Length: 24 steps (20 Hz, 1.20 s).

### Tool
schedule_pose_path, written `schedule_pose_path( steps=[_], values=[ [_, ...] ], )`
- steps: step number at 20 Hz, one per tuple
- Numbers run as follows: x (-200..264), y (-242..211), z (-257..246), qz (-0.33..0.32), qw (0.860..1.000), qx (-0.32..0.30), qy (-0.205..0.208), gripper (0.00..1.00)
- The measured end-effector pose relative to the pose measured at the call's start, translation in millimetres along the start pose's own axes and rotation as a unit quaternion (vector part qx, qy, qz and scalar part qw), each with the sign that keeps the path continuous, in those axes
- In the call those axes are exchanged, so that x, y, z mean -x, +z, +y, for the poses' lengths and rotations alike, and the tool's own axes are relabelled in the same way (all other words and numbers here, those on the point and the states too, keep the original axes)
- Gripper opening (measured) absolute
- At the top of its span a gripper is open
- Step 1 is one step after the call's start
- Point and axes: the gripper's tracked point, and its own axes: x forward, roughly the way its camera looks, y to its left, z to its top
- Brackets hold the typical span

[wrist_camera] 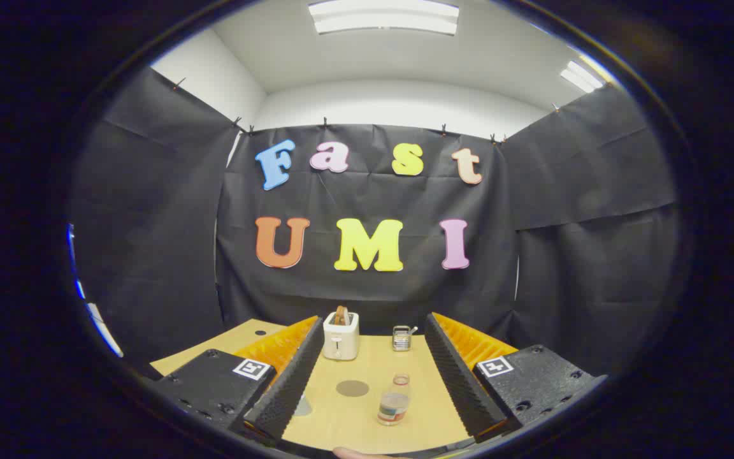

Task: Take the bottle from table, then pour the juice into the cup, finally place the bottle on the coaster

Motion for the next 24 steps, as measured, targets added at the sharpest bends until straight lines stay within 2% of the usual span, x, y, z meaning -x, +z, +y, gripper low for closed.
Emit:
schedule_pose_path(
  steps=[24],
  values=[
    [-4.3,-6.6,-29.0,0.003,1.000,-0.015,-0.009,1.00]
  ],
)
